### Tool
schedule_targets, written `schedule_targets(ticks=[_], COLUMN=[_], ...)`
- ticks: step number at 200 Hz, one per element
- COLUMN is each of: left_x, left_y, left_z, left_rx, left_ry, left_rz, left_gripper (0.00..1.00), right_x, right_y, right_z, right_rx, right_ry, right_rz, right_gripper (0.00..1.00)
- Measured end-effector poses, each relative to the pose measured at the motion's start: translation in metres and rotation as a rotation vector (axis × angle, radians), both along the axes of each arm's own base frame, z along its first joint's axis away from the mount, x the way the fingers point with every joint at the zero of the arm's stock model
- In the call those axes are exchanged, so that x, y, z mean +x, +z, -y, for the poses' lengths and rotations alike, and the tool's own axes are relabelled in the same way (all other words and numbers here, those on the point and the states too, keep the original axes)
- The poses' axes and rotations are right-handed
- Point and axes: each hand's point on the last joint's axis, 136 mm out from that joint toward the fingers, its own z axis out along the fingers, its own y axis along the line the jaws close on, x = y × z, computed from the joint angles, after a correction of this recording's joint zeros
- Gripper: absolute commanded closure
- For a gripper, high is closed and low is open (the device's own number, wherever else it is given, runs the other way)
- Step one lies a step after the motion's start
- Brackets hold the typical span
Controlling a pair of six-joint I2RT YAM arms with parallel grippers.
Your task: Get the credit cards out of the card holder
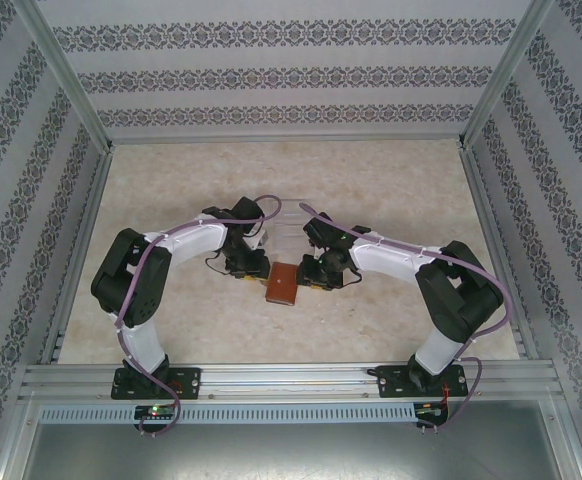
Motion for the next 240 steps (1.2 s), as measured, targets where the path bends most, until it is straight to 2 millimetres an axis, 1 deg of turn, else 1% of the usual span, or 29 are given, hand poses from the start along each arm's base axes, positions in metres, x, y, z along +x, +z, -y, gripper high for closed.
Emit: schedule_targets(ticks=[17, 26, 42, 67, 79, 104, 125, 150, 169, 177, 203, 240], left_x=[0.0, 0.001, 0.003, -0.001, -0.004, -0.011, -0.019, -0.026, -0.027, -0.027, -0.027, -0.026], left_y=[0.0, 0.0, 0.0, -0.001, 0.0, -0.001, -0.003, -0.007, -0.012, -0.014, -0.018, -0.018], left_z=[0.0, 0.001, 0.001, 0.003, 0.005, 0.007, 0.01, 0.01, 0.01, 0.009, 0.006, 0.004], left_rx=[-0.001, -0.003, -0.011, -0.039, -0.061, -0.108, -0.154, -0.204, -0.237, -0.248, -0.296, -0.378], left_ry=[0.0, 0.005, 0.008, 0.019, 0.029, 0.056, 0.084, 0.116, 0.14, 0.15, 0.18, 0.204], left_rz=[0.002, 0.004, 0.015, 0.015, 0.015, 0.011, 0.004, 0.0, -0.005, -0.006, -0.01, -0.021], left_gripper=[0.86, 0.88, 0.91, 0.93, 0.93, 0.94, 0.94, 0.94, 0.94, 0.94, 0.94, 0.94], right_x=[0.001, 0.002, 0.003, 0.004, 0.003, 0.003, 0.004, 0.005, 0.004, 0.005, 0.006, 0.007], right_y=[0.002, 0.003, 0.004, 0.009, 0.012, 0.019, 0.027, 0.03, 0.027, 0.025, 0.016, 0.004], right_z=[-0.001, -0.001, -0.001, -0.004, -0.008, -0.013, -0.019, -0.028, -0.033, -0.034, -0.039, -0.044], right_rx=[0.001, -0.001, -0.002, -0.002, -0.003, -0.013, -0.03, -0.069, -0.105, -0.119, -0.16, -0.199], right_ry=[0.0, -0.001, -0.002, 0.005, 0.014, 0.034, 0.052, 0.088, 0.115, 0.123, 0.153, 0.185], right_rz=[0.002, 0.005, 0.009, 0.014, 0.019, 0.033, 0.049, 0.066, 0.069, 0.066, 0.051, 0.027], right_gripper=[0.64, 0.64, 0.64, 0.62, 0.59, 0.48, 0.43, 0.32, 0.26, 0.19, 0.09, 0.06])
